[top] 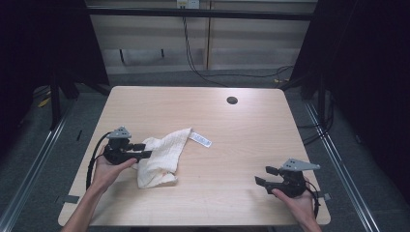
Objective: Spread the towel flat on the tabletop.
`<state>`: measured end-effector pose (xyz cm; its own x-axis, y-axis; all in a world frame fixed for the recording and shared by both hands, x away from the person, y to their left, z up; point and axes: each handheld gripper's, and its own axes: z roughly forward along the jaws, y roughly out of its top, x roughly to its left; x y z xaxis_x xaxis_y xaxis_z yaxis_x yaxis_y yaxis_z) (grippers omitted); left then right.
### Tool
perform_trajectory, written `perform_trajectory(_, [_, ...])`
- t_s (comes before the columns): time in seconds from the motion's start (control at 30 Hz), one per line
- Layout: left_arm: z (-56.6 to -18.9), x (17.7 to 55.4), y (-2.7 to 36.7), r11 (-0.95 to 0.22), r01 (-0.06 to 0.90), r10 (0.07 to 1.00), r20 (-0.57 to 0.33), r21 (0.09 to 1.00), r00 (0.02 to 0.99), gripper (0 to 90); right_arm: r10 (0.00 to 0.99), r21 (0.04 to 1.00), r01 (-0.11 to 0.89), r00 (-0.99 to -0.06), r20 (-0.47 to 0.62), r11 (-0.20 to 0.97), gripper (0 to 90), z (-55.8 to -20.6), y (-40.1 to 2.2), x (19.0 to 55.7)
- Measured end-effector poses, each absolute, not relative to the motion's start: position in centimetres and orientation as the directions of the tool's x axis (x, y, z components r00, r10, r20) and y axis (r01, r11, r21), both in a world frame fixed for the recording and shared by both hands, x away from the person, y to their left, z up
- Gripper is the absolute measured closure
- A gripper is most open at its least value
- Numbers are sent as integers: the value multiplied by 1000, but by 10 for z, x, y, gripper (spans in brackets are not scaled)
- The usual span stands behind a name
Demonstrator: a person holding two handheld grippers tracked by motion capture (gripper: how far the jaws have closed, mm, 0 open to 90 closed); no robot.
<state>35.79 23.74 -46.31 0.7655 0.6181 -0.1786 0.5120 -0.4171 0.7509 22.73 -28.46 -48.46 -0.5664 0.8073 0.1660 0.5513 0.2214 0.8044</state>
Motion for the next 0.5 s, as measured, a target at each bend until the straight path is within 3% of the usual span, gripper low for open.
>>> perform_trajectory(0.3, [-487,362,231,-479,556,647,-155,679,747,448,792,798,554,-585,172,236,351,-486,-284,225])
perform_trajectory(0.5, [-495,361,226,-493,568,646,-161,659,747,557,804,795,558,-572,161,238,354,-486,-283,226])
